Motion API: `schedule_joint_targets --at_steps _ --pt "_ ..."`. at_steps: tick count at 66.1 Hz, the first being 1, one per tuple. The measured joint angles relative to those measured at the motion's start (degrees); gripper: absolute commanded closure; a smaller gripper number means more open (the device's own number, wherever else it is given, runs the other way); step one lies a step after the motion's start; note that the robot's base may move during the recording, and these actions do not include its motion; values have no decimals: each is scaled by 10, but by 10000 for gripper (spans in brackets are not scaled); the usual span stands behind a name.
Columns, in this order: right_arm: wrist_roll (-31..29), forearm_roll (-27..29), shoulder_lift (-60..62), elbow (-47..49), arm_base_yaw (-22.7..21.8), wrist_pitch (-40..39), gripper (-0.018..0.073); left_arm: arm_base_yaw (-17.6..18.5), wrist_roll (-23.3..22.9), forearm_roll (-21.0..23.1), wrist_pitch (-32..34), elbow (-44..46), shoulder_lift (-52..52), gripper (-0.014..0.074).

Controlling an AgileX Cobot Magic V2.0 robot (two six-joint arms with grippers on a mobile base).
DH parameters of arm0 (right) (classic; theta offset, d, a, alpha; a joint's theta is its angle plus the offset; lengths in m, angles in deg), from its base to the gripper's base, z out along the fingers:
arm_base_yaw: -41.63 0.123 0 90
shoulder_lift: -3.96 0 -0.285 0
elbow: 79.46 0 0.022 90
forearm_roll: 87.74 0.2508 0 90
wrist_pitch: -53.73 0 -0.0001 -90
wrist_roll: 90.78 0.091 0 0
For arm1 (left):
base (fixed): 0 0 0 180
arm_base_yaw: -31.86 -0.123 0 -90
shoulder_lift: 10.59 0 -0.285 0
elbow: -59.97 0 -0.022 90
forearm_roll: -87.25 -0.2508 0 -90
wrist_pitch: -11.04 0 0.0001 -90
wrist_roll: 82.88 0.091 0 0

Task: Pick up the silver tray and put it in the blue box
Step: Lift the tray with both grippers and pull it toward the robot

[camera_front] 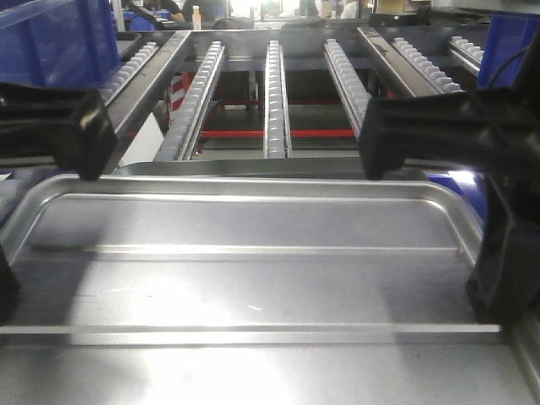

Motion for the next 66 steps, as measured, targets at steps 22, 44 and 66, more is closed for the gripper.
schedule_joint_targets --at_steps 22,44,66 --pt "-1 6 0 0 0 0 499 0 -1 -4 -1 0 0 605" --pt "-1 8 0 0 0 -1 499 0 -1 -6 -6 0 0 605" --pt "-1 9 0 0 0 -1 499 0 -1 -6 -7 0 0 605"
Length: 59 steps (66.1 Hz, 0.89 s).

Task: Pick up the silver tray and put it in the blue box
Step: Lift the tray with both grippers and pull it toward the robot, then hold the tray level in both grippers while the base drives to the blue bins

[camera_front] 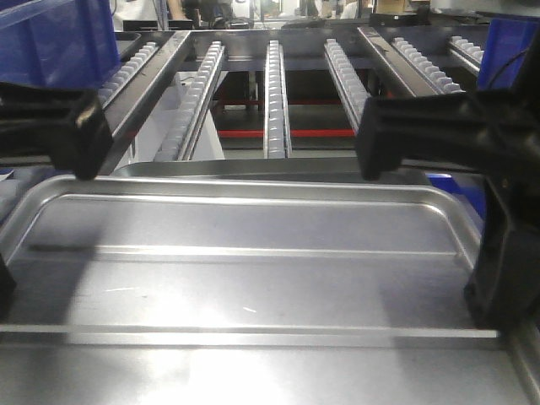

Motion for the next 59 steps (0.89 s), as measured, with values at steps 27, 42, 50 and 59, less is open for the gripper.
schedule_joint_targets --at_steps 27,42,50,59 --pt "0 1 0 0 0 0 499 0 0 0 -1 0 0 605" --pt "-1 1 0 0 0 -2 499 0 0 0 -2 0 0 605" --pt "-1 1 0 0 0 -2 499 0 0 0 -2 0 0 605" --pt "-1 1 0 0 0 -2 499 0 0 0 -2 0 0 605"
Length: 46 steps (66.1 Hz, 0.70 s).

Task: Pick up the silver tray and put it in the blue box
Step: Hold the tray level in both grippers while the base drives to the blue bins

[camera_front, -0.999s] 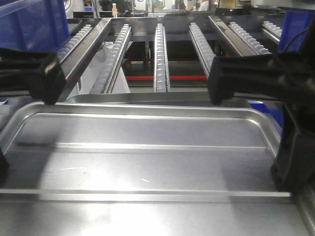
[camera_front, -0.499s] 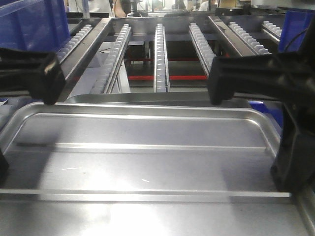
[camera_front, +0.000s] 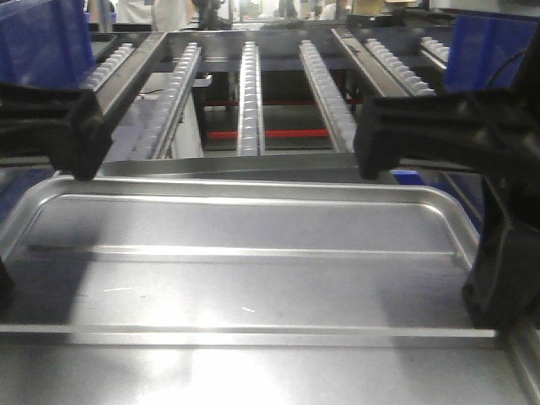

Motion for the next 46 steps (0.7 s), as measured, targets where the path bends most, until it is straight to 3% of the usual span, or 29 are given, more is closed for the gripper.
schedule_joint_targets --at_steps 46 --pt "0 1 0 0 0 0 499 0 0 0 -1 0 1 605"
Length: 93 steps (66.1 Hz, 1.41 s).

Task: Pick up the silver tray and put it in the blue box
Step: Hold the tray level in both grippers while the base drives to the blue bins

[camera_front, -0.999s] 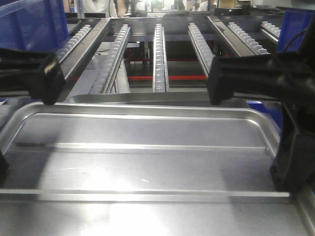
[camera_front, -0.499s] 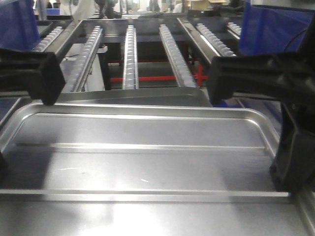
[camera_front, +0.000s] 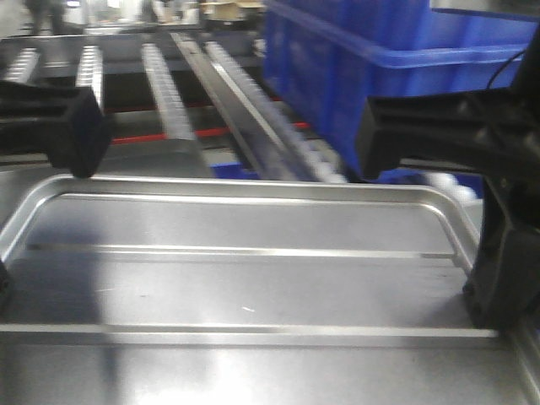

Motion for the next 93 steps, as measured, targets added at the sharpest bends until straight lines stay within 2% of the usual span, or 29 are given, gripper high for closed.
schedule_joint_targets --at_steps 93 --pt "-1 1 0 0 0 4 501 0 0 1 1 1 0 605"
